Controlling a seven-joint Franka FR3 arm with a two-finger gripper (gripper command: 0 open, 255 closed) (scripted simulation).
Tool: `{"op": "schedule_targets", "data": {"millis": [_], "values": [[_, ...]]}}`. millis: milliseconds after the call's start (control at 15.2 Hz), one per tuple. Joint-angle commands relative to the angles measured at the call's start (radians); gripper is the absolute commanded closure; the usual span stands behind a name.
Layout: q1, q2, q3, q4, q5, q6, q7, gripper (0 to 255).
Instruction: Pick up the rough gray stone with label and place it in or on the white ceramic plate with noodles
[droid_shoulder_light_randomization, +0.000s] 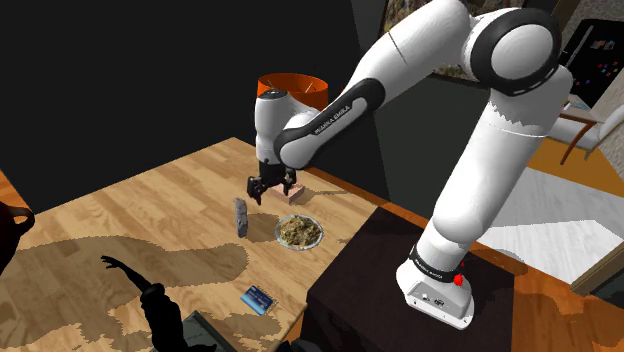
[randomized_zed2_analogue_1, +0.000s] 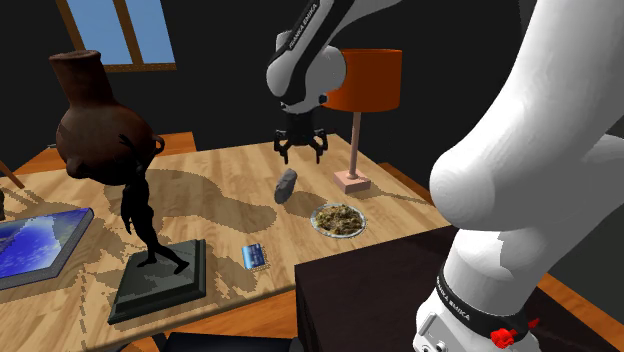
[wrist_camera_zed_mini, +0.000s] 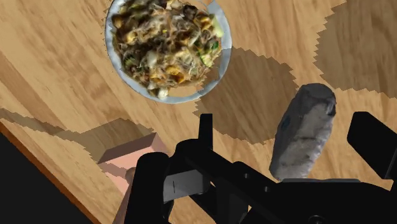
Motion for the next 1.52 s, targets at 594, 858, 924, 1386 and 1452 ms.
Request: {"op": "schedule_targets", "data": {"millis": [594,858,924,1386,1452], "values": [[0.127,0.462,-0.120,0.359,-0.303,0.089,0.386,0],[0.152,0.535,-0.148,0.418,-0.330,0.106,0.419,0],[0.155,0.546,-0.153,0.421,-0.335,0.114,0.423,0],[0.166,0.599,-0.175,0.439,-0.359,0.149,0.438,0],[0.166,0.599,-0.175,0.439,-0.359,0.149,0.438,0]]}}
